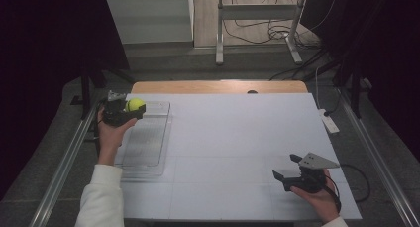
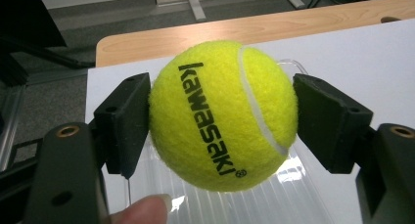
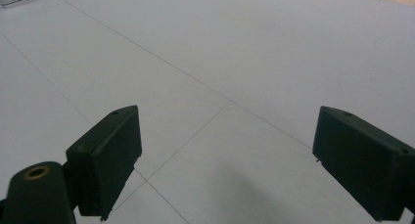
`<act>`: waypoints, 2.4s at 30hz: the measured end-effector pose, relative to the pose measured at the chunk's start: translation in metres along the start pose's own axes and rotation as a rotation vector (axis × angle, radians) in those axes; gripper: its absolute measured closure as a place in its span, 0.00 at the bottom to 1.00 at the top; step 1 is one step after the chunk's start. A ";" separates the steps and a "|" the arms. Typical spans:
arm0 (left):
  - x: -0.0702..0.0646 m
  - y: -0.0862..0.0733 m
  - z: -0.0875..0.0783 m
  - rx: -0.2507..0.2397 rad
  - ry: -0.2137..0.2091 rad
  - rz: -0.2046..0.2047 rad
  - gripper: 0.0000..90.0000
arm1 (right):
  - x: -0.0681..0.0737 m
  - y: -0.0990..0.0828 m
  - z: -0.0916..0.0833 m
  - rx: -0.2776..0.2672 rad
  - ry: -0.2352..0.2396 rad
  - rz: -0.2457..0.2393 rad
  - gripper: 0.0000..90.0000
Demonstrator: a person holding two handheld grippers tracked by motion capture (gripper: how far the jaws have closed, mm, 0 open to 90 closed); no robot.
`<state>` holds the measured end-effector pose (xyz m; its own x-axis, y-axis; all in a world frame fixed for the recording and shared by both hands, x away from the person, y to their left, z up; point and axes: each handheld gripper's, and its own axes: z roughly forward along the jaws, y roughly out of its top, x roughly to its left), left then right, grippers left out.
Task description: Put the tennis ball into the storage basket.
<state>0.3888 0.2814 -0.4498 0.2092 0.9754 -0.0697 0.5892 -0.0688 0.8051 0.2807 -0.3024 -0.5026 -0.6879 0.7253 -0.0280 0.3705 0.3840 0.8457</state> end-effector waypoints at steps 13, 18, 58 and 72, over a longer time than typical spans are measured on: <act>-0.003 -0.001 0.010 0.052 0.000 0.021 0.30 | 0.000 0.000 -0.001 -0.004 -0.002 -0.001 0.13; -0.001 -0.003 0.013 0.066 -0.001 0.023 0.30 | 0.000 0.000 -0.001 -0.001 -0.002 -0.003 0.13; 0.001 -0.011 0.055 0.242 0.041 0.044 0.30 | 0.000 -0.001 0.002 0.006 0.001 0.001 0.13; -0.001 -0.014 0.066 0.279 0.067 0.054 0.29 | 0.000 -0.001 0.002 0.010 0.001 0.001 0.13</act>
<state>0.4314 0.2677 -0.4997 0.1995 0.9798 0.0153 0.7722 -0.1667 0.6131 0.2816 -0.3015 -0.5044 -0.6881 0.7251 -0.0269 0.3771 0.3890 0.8405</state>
